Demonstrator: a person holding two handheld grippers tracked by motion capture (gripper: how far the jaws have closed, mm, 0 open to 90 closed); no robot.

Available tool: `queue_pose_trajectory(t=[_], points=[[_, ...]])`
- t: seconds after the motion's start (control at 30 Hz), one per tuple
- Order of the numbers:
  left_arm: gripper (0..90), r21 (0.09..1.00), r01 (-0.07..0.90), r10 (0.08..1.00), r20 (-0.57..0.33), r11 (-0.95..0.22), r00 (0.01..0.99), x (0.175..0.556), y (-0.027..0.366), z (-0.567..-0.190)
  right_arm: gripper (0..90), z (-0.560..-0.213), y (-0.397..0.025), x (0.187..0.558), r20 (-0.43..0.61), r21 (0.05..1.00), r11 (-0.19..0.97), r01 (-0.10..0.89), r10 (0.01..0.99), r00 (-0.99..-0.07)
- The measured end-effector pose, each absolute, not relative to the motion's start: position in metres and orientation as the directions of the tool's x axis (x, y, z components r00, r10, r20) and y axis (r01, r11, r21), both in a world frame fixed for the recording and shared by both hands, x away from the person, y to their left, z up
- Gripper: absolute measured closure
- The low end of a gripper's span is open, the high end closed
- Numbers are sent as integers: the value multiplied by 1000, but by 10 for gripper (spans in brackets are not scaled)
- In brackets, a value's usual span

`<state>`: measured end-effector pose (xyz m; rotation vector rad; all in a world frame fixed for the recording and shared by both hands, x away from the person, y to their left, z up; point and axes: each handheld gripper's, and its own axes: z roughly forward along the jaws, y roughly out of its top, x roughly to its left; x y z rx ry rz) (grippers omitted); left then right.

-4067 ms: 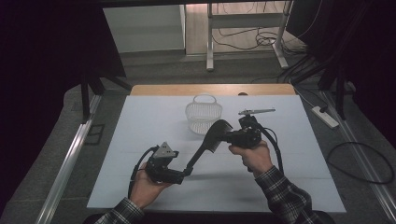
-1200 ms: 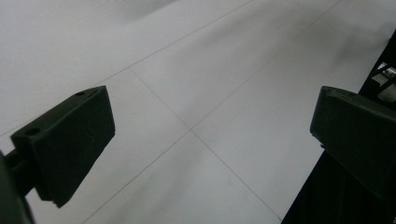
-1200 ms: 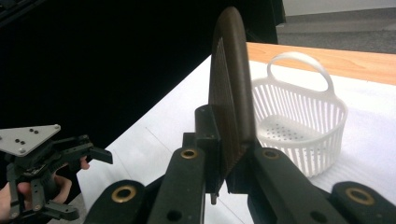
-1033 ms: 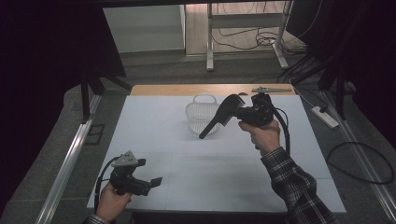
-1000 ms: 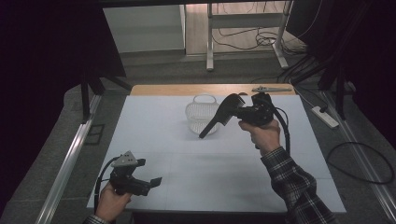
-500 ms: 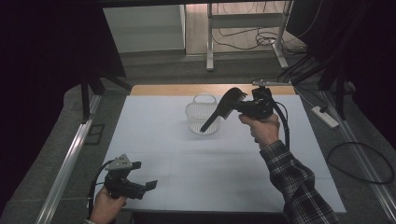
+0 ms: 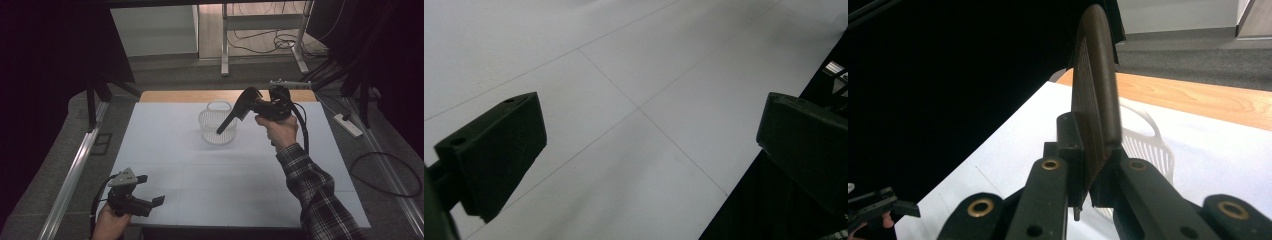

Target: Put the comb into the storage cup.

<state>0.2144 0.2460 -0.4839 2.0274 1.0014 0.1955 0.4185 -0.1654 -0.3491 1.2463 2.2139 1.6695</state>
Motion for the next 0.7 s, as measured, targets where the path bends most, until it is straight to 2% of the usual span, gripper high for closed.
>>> queue_pose_trajectory(t=[0.7], points=[[0,747,573,722,-185,-337,666,205,251,-483,863,-348,-155,445,349,853,52,519,683,-641]])
